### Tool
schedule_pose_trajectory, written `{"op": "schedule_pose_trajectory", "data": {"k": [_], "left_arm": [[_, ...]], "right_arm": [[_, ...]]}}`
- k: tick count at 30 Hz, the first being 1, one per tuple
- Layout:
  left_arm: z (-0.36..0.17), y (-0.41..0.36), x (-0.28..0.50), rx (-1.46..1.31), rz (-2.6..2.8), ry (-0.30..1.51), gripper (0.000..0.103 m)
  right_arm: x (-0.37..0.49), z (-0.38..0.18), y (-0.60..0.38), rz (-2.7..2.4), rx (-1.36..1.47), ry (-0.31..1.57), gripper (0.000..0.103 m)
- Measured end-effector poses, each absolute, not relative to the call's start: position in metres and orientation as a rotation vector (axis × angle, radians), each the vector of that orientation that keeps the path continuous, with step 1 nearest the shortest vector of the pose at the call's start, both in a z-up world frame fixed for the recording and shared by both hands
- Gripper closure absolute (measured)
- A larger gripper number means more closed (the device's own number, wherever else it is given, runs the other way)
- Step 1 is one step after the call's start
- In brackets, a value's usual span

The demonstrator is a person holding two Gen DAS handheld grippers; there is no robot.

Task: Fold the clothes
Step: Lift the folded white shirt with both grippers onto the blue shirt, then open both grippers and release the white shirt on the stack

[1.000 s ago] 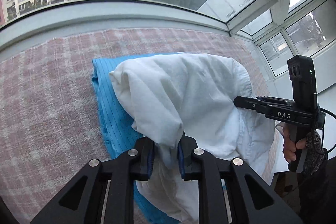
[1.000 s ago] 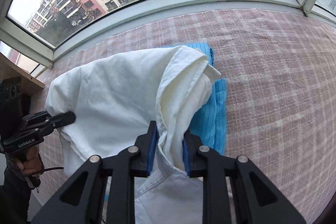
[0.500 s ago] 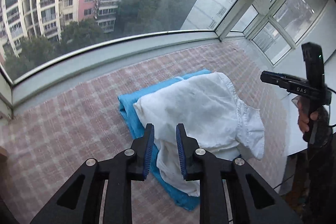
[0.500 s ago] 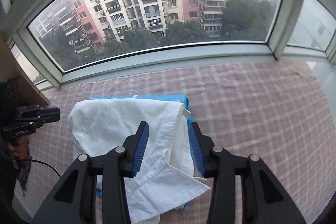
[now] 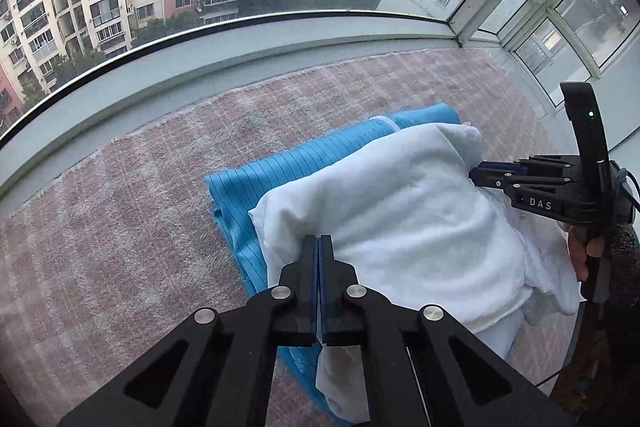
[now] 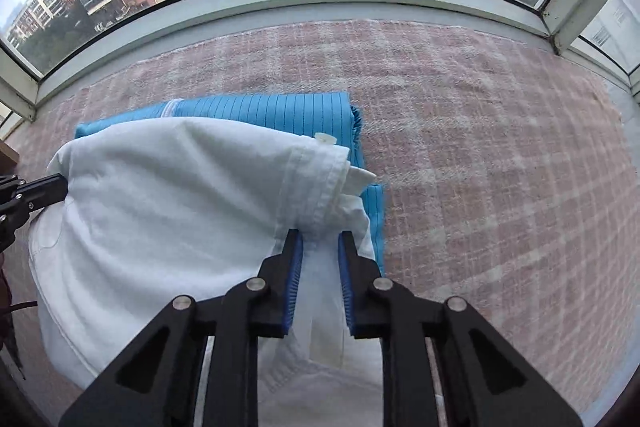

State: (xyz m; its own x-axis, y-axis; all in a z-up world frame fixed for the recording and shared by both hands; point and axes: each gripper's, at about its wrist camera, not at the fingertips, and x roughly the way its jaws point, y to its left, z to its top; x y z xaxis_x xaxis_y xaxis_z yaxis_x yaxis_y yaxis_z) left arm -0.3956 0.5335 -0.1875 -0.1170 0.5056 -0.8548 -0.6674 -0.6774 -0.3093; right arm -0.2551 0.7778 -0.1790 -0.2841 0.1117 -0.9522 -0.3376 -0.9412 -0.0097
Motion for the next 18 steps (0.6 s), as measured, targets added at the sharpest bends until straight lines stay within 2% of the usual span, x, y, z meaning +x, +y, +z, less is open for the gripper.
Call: {"op": "schedule_pose_trajectory", "data": {"k": [5, 7, 10, 15, 18], "left_arm": [[-0.137, 0.527, -0.362, -1.258, 1.846, 0.162, 0.102], [-0.132, 0.53, -0.342, -1.244, 1.805, 0.192, 0.101], [-0.143, 0.543, -0.32, -1.245, 1.767, 0.28, 0.1], [-0.191, 0.544, -0.314, -1.362, 1.738, 0.358, 0.099], [-0.199, 0.541, -0.31, -1.386, 1.74, 0.353, 0.102]], "right_arm": [[-0.214, -0.125, 0.757, 2.42, -1.553, 0.325, 0.086], [-0.199, -0.121, 0.742, 2.454, -1.578, 0.355, 0.083], [-0.185, -0.13, 0.721, 2.459, -1.655, 0.365, 0.083], [-0.18, -0.169, 0.714, 2.399, -1.732, 0.321, 0.083], [-0.177, -0.189, 0.709, 2.366, -1.767, 0.299, 0.083]]}}
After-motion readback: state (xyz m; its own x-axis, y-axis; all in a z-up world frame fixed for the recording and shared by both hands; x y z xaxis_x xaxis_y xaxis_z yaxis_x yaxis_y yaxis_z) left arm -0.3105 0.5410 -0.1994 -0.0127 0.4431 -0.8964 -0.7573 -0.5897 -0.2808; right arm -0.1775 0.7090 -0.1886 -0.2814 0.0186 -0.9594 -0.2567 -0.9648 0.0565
